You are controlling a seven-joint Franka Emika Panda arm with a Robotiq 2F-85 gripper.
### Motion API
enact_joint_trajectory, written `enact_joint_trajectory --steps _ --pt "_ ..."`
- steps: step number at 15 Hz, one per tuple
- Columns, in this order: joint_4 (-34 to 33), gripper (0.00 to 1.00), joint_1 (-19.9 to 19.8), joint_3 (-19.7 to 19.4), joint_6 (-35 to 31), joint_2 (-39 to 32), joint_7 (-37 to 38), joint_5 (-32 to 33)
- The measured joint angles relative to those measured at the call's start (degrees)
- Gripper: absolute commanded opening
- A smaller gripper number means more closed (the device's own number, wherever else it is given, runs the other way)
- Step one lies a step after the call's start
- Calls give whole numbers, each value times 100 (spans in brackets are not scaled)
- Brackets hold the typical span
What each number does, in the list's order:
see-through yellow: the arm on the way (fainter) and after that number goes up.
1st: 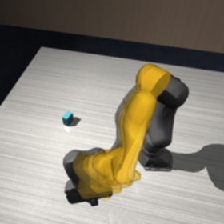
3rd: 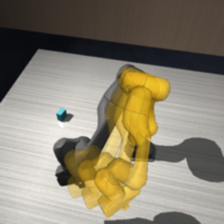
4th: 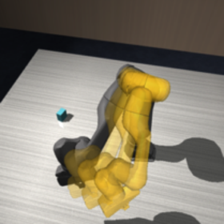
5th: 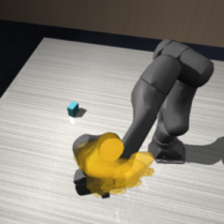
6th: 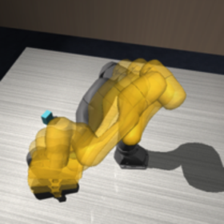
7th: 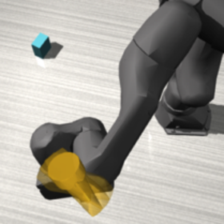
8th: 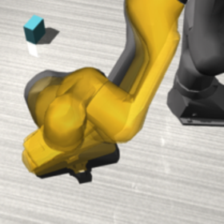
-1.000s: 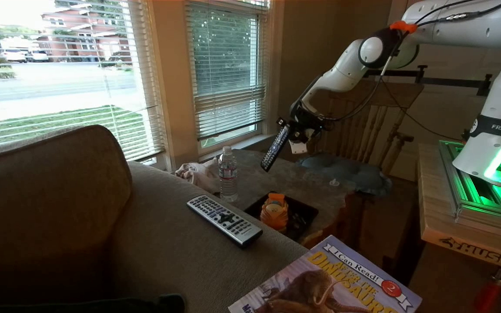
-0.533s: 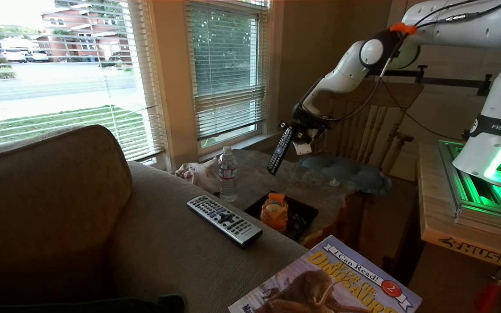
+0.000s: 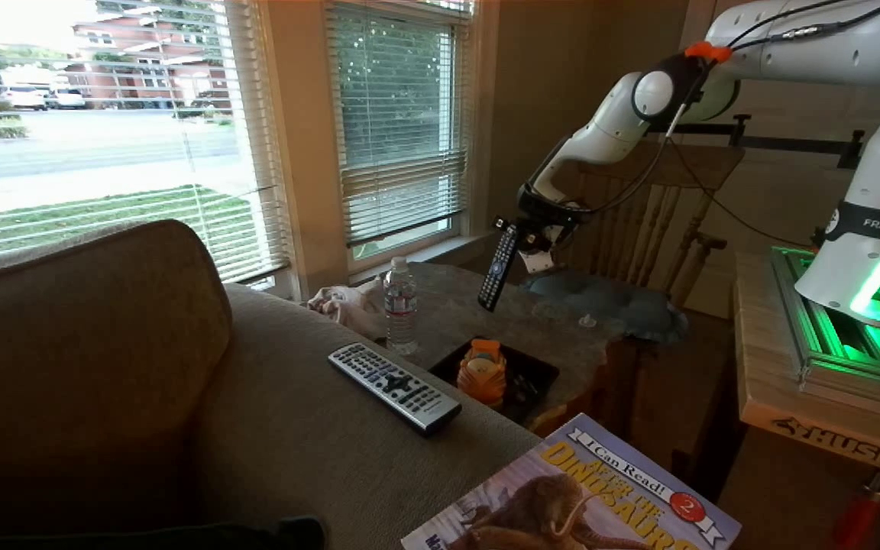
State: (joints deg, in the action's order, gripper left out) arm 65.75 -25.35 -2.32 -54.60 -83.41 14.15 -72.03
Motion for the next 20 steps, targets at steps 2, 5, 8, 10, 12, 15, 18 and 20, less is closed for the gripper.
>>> enact_joint_trajectory --steps 2,5,8,10,12,15,18,20 --pt "2 29 -1 -46 0 -9 43 0" --pt "2 29 -1 -127 0 -28 140 0" --pt "2 29 -2 -207 0 -41 201 0" --pt "2 29 -2 -248 0 -51 212 0" --pt "2 29 -2 -279 0 -60 223 0" --pt "2 29 -2 -320 -3 -71 263 0" --pt "2 29 -1 -354 -3 -81 345 0" --pt "2 29 -1 -369 -3 -85 388 0"
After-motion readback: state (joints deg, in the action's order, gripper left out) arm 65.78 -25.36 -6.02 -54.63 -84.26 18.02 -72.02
